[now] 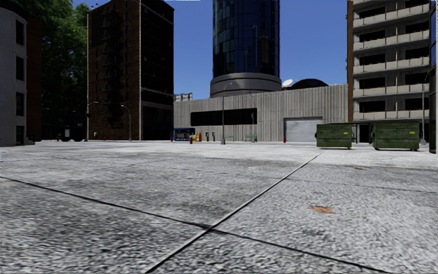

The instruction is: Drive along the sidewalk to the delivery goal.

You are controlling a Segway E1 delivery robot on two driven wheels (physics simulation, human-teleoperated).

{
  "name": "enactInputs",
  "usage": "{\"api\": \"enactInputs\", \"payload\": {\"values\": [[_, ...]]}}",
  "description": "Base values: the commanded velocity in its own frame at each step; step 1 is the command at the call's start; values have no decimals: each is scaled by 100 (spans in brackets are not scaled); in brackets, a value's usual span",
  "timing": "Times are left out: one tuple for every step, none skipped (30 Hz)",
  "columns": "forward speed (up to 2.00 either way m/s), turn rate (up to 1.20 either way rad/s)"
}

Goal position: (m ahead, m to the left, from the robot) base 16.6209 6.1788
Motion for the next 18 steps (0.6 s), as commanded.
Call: {"api": "enactInputs", "payload": {"values": [[200,36],[200,36],[200,36],[200,36],[200,36],[200,36],[200,36],[200,36],[200,36],[200,36],[200,36],[200,36],[200,36],[200,36],[200,36],[200,36],[200,36],[200,36]]}}
